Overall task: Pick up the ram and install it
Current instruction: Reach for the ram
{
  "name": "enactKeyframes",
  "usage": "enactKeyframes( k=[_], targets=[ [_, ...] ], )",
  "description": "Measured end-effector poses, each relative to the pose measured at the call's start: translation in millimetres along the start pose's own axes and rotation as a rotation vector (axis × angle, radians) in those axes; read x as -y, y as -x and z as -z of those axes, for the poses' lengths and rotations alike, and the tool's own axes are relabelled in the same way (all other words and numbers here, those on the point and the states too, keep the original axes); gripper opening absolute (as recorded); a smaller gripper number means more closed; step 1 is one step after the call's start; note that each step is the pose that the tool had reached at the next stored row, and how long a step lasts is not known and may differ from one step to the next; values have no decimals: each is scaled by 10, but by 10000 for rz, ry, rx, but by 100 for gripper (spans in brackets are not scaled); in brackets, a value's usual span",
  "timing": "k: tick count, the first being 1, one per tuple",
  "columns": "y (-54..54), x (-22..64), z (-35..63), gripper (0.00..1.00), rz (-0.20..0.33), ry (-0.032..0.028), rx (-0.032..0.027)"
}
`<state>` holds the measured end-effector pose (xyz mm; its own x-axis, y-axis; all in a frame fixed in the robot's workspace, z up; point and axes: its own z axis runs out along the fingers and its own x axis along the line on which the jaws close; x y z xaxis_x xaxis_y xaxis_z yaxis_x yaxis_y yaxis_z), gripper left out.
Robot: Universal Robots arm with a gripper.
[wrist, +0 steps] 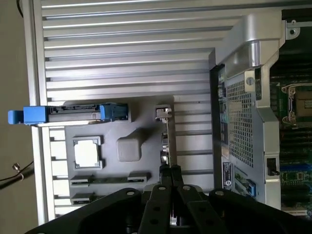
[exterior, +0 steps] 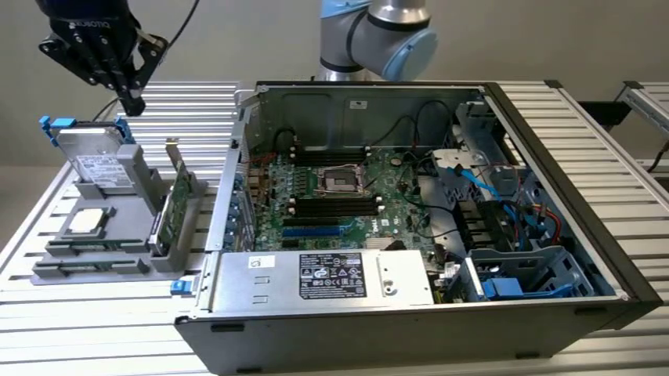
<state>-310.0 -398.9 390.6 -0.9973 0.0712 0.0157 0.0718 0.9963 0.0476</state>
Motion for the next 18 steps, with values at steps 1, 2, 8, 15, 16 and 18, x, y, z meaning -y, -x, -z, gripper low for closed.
enactKeyframes(
  k=[1,2,8,15,16,18],
  targets=[
    [-46,5,-8,10,-1,-1,-1],
    [-89,9,-16,10,0,0,-1],
    [-305,44,-63,10,20,0,-1],
    [-500,91,-101,10,45,-1,-4],
    [-527,98,-105,10,49,-1,-4],
    [-579,111,-115,10,57,-1,-5]
  ],
)
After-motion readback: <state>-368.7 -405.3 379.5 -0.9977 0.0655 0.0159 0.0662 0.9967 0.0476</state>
